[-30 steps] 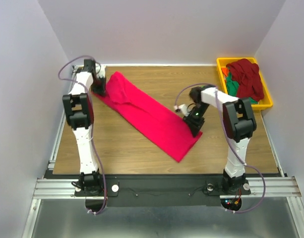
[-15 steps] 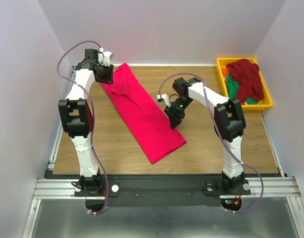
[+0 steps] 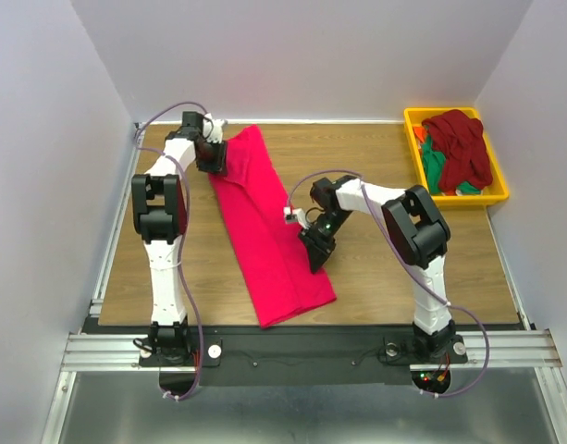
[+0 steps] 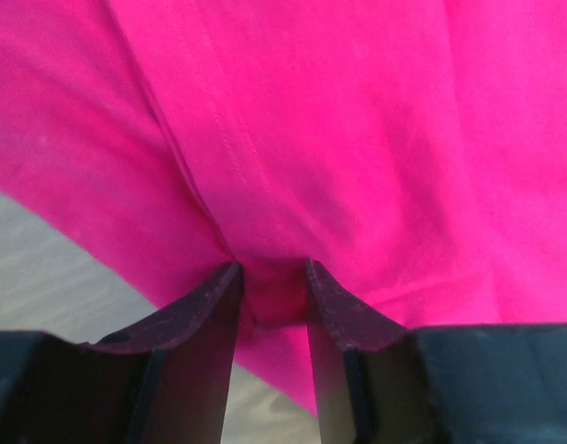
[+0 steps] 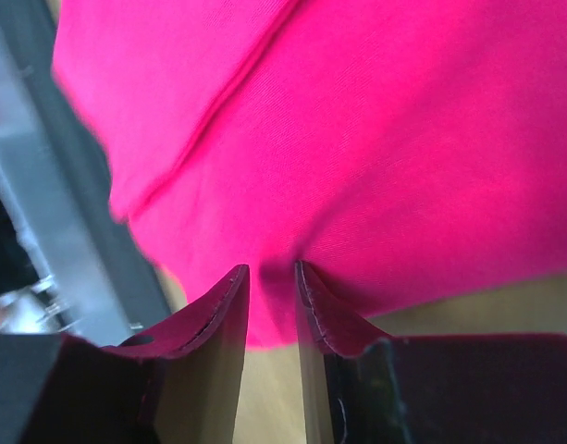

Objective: Fold and stack the t-shirts
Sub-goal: Fold the tshirt

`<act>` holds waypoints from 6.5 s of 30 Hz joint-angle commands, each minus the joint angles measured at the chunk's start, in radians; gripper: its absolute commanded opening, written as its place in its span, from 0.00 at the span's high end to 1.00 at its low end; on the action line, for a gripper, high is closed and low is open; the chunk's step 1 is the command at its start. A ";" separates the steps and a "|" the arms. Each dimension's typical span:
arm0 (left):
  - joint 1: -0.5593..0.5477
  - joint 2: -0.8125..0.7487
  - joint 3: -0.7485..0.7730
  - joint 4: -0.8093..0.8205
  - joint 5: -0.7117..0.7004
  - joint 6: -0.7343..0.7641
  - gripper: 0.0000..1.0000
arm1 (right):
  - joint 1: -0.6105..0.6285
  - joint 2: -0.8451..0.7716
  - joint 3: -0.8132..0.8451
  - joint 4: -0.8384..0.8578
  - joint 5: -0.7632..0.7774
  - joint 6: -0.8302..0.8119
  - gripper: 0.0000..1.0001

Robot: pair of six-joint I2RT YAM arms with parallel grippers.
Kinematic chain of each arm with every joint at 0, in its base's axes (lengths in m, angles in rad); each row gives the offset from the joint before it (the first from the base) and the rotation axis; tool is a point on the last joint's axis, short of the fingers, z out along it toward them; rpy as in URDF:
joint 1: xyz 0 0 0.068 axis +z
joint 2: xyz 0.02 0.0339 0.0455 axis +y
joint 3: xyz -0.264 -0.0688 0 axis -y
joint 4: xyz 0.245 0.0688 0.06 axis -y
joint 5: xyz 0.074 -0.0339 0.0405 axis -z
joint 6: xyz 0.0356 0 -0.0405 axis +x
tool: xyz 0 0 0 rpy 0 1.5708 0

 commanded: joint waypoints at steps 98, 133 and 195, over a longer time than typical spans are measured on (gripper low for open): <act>-0.174 -1.302 -1.008 0.101 0.385 0.855 0.11 | -0.057 -0.637 -0.198 0.405 0.111 -0.100 0.00; -0.717 -1.129 -1.435 0.265 0.054 0.765 0.41 | 0.350 -0.720 -0.885 0.765 0.397 -0.237 0.55; -0.259 -0.417 -0.277 -0.427 0.275 1.164 1.00 | -0.072 -0.295 -0.027 0.524 0.245 -0.447 1.00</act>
